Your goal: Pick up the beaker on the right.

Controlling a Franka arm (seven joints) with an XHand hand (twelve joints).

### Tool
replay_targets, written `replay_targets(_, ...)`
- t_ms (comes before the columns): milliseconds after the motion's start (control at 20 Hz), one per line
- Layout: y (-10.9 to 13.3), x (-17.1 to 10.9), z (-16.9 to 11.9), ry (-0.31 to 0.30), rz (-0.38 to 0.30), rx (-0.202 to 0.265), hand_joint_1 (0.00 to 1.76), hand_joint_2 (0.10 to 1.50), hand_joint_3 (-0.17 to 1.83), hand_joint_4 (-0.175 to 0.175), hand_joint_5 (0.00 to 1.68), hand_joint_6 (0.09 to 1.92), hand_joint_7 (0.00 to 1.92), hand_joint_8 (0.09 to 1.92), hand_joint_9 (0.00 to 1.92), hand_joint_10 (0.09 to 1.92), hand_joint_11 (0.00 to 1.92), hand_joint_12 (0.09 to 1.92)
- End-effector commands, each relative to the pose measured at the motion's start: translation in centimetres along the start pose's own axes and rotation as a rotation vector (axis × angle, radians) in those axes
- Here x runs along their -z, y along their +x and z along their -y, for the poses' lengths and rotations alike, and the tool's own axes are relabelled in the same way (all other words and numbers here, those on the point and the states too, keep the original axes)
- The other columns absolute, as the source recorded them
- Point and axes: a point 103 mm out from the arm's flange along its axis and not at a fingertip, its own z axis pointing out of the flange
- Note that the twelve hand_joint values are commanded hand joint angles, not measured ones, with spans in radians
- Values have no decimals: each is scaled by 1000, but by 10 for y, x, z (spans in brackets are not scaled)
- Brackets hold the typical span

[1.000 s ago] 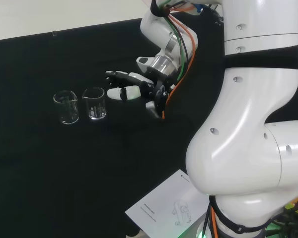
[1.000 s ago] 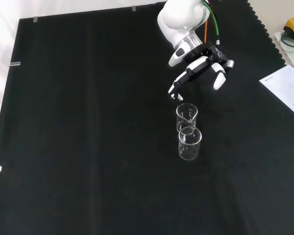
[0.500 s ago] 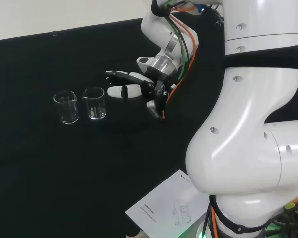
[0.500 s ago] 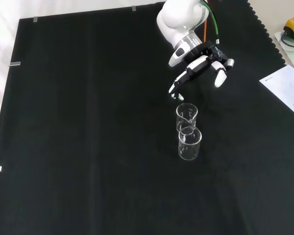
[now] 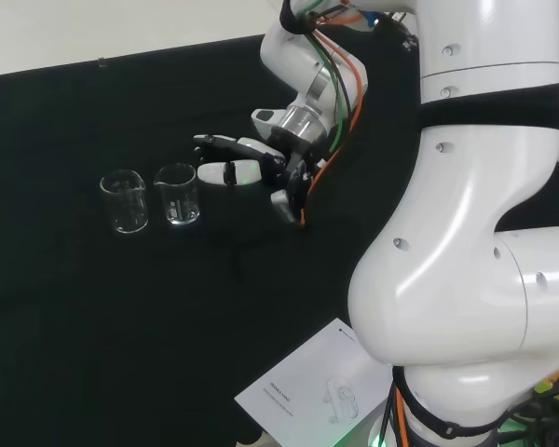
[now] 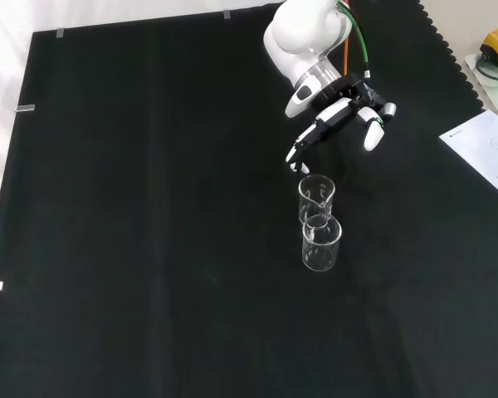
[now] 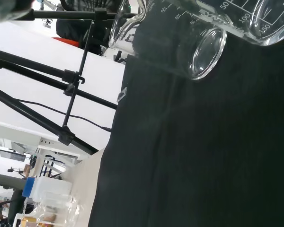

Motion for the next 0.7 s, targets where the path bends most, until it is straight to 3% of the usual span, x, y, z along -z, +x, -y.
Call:
replay_targets(50,-3,5,-14,-2,7,24,617,309,934,-121,26,87,0,530,0,882,41,1481)
replay_targets(350,-5,12,-24,-14,25,34,611,310,927,-120,28,87,0,525,0,868,2,1486)
replay_targets(700,-10,4,-28,-9,-10,36,610,311,924,-119,29,87,0,521,0,863,0,1482)
